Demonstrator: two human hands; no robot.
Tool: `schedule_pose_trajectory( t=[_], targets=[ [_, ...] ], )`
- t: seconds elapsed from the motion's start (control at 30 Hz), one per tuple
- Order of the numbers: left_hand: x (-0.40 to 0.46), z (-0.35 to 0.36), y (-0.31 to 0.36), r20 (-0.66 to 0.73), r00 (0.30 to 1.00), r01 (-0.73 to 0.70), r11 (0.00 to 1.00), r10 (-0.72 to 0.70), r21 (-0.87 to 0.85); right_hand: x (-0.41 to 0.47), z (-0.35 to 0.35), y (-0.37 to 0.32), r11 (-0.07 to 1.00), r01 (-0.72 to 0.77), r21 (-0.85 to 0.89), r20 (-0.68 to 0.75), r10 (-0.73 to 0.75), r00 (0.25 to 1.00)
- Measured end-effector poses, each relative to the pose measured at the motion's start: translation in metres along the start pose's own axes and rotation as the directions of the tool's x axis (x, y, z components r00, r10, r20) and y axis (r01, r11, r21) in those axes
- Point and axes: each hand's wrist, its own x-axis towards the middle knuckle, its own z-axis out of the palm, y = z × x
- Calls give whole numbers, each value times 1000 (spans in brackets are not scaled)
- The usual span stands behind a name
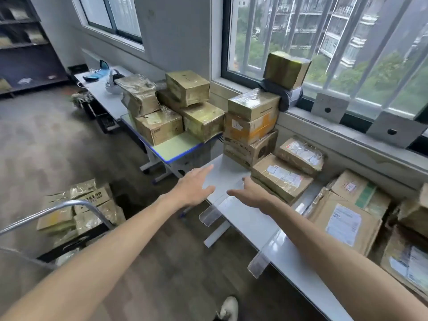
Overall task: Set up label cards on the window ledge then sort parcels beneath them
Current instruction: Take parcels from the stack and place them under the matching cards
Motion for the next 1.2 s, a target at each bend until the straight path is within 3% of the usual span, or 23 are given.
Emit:
schedule_pose_trajectory(
  t=[0.3,0.5,0.7,0.97,1.2],
  targets=[
    [145,-32,4,59,998,-14,1000,13,7,118,-61,-23,996,-43,-79,-29,40,999],
    [232,-65,7,-89,996,-31,994,22,-100,172,-110,-39,994,-49,-98,-121,37,992],
    [318,-88,25,12,997,-71,996,72,-46,195,-135,-46,983,-120,-138,-168,96,981],
    [419,-109,55,142,974,-183,983,178,22,220,-168,-76,955,-270,-123,-402,201,893],
    [456,-103,48,264,932,-266,963,246,41,245,-169,-105,922,-367,-122,-435,283,855]
  ],
)
